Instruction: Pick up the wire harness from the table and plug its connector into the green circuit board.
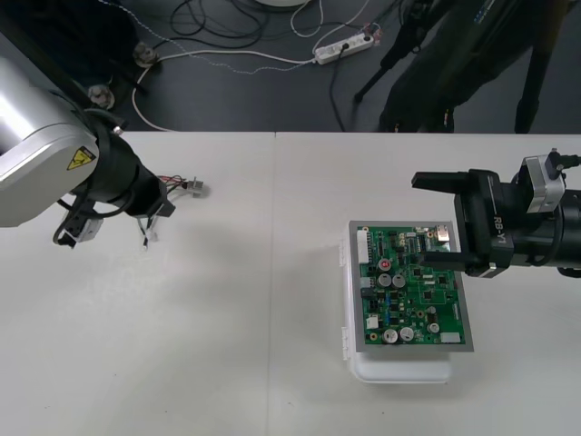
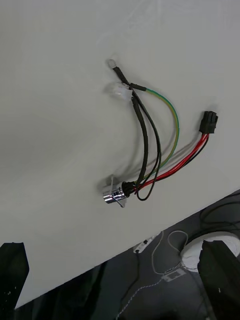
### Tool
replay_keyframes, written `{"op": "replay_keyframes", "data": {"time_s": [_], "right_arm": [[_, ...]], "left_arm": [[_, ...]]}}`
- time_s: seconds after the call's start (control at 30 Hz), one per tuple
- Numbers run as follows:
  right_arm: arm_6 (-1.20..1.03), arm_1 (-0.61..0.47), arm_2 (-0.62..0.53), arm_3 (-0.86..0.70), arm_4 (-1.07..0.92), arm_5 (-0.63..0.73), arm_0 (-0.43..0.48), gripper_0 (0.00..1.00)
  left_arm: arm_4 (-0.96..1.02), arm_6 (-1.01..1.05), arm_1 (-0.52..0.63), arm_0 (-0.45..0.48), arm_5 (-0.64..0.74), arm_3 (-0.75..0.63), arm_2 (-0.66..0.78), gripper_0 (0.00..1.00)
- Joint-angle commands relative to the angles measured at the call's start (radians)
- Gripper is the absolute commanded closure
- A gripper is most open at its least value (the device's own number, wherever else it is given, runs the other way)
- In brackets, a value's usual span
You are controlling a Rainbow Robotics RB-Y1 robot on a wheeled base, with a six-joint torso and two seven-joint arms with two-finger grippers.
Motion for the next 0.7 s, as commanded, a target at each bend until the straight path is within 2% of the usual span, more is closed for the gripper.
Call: {"op": "replay_keyframes", "data": {"time_s": [0.03,0.33,0.7], "right_arm": [[0.075,-0.049,0.036,-0.006,-0.017,-0.004,-0.023,0.0],[0.105,-0.055,0.049,-0.003,-0.017,-0.004,-0.037,0.0],[0.136,-0.06,0.051,0.032,-0.017,-0.004,-0.083,0.0]], "left_arm": [[-0.012,-0.221,0.043,-0.117,0.116,0.078,-0.099,0.0],[-0.03,-0.37,0.023,-0.223,0.195,0.185,-0.258,0.0],[-0.041,-0.534,-0.089,-0.365,0.21,0.389,-0.436,0.0]]}}
